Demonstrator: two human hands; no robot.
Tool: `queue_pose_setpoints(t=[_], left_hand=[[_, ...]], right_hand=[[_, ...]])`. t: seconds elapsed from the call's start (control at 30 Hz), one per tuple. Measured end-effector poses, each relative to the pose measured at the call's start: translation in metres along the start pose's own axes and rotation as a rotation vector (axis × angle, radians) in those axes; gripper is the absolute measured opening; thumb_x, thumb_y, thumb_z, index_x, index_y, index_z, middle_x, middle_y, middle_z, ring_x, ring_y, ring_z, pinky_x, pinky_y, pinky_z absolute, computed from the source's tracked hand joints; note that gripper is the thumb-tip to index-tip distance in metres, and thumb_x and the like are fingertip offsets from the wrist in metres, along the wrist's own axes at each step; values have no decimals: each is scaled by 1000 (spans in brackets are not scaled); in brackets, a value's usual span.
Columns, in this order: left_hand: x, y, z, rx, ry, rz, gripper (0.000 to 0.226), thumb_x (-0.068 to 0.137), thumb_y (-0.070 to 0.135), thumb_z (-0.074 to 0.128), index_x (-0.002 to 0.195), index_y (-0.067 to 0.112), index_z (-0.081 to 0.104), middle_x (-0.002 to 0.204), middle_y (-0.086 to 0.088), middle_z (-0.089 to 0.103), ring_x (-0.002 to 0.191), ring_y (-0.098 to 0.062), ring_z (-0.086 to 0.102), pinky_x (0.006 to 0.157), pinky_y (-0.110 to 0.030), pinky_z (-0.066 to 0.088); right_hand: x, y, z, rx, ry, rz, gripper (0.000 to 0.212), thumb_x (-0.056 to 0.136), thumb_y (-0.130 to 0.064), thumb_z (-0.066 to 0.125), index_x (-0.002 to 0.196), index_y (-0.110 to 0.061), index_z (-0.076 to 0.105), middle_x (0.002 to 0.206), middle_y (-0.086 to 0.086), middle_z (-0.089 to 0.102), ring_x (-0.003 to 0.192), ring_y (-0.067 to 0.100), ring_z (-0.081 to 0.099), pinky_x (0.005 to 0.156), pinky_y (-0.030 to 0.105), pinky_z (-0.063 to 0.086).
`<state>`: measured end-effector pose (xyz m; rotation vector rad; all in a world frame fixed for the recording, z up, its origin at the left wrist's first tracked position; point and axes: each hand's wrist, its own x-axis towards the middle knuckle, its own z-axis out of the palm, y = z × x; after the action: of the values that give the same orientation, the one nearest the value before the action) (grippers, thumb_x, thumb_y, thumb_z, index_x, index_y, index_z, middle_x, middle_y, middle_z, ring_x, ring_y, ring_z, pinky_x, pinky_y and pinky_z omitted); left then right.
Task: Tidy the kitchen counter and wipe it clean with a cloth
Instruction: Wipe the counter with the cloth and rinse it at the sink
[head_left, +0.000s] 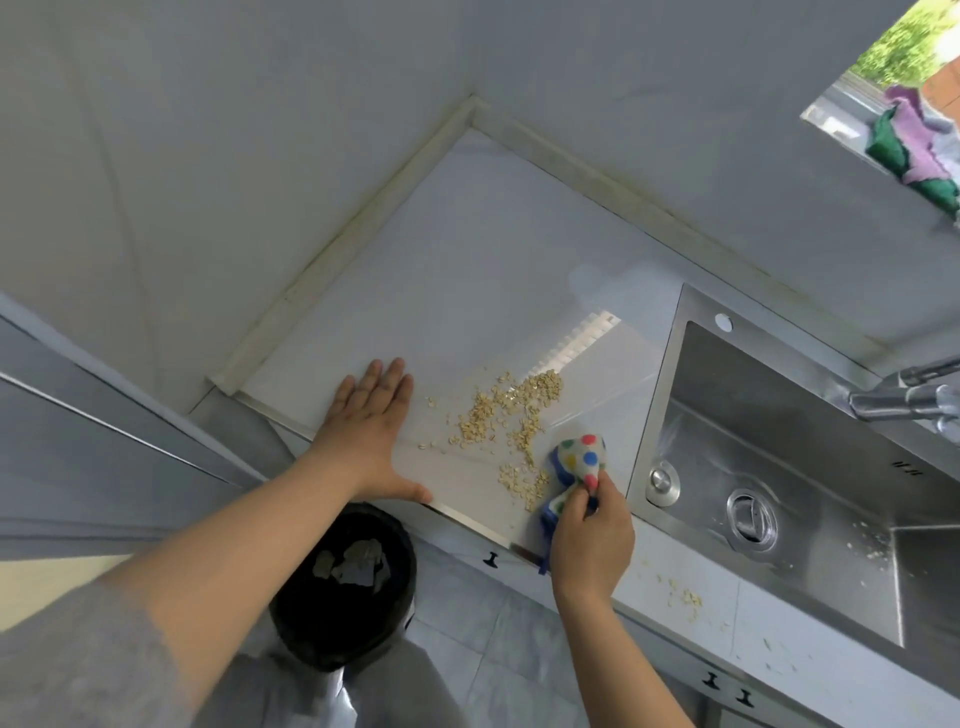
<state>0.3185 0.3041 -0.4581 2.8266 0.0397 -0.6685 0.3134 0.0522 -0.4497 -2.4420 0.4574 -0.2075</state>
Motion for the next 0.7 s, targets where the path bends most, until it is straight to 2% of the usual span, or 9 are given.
queue_pose_setpoints(t=[0.1, 0.23, 0.47, 0.6, 0.7], left_hand=[[0, -1, 0, -4, 1, 11, 141, 56, 89, 53, 148, 16, -25, 143, 1, -45, 139, -21, -36, 117, -41, -15], [-3, -3, -2, 3, 7, 29, 137, 59, 88, 51, 148, 16, -24, 150, -2, -40, 140, -22, -34, 118, -43, -13], [-6, -26, -11, 31, 0, 155, 127, 67, 85, 48, 150, 18, -21, 153, 0, -35, 142, -18, -29, 118, -40, -11], [-6, -30, -15, 51, 0, 188, 122, 71, 82, 47, 150, 18, -19, 154, 0, -33, 143, -17, -28, 118, -38, -11], [-6, -31, -19, 65, -18, 189, 117, 74, 79, 46, 151, 19, -18, 155, 1, -32, 143, -17, -27, 118, -39, -10]], right_hand=[[-3, -3, 3, -17, -1, -13, 20, 97, -18, 44, 81, -22, 56, 75, -8, 56, 70, 11, 53, 54, 26, 40], [-16, -14, 10, -33, 21, 2, 19, 96, -16, 45, 82, -23, 55, 75, -10, 53, 71, 12, 52, 55, 27, 40], [-43, -35, 34, 10, 90, 86, 18, 96, -16, 44, 86, -21, 59, 79, -6, 57, 75, 15, 54, 57, 28, 41], [-53, -51, 38, 98, 46, 59, 19, 99, -20, 44, 90, -29, 58, 80, -12, 58, 75, 6, 55, 59, 21, 42], [-53, -56, 32, 178, 29, 59, 19, 100, -23, 45, 92, -27, 61, 79, -17, 59, 75, 1, 57, 61, 19, 43]])
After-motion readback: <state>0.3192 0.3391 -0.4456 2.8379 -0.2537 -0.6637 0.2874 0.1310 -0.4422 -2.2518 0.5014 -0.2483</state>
